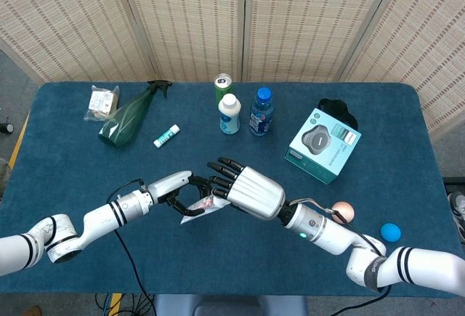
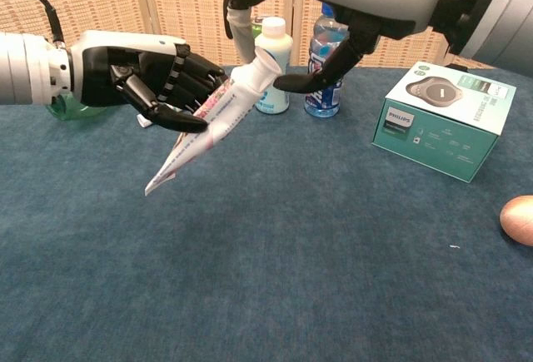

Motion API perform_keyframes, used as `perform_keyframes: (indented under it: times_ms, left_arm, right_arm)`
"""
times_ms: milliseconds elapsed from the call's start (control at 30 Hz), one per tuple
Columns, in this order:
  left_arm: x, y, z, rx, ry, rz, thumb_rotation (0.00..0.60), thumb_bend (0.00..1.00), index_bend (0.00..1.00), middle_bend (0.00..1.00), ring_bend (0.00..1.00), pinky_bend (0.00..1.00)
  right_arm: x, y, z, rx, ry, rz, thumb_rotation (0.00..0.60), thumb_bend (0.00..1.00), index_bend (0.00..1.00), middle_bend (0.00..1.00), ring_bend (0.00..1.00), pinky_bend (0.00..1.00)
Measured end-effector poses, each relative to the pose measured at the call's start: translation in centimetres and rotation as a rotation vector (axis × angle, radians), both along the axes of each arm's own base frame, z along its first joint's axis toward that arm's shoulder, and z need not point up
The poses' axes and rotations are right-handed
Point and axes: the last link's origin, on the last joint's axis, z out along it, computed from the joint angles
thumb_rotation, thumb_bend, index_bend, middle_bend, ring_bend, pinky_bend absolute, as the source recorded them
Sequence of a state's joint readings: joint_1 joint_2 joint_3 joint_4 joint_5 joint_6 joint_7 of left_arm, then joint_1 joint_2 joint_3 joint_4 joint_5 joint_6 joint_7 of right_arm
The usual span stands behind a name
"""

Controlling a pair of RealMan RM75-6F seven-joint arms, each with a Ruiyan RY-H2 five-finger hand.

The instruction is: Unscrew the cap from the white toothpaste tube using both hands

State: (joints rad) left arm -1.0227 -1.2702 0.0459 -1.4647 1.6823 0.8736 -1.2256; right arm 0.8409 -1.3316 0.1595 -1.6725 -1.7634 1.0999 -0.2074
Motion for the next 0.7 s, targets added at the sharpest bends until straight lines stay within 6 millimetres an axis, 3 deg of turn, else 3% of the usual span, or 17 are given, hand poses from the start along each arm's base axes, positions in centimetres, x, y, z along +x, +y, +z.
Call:
perform_keyframes:
  times_ms: [700]
  left_arm:
    - [-0.38, 0.18, 0.11, -0.003, -0.055, 0.058, 0.6, 0.41, 0.6, 0.63, 0.45, 0.3]
  right_arm:
    - [0.83, -0.45, 0.28, -0.083, -0.1, 0.006, 0.6, 0.23, 0.58, 0.39, 0.14, 0.2]
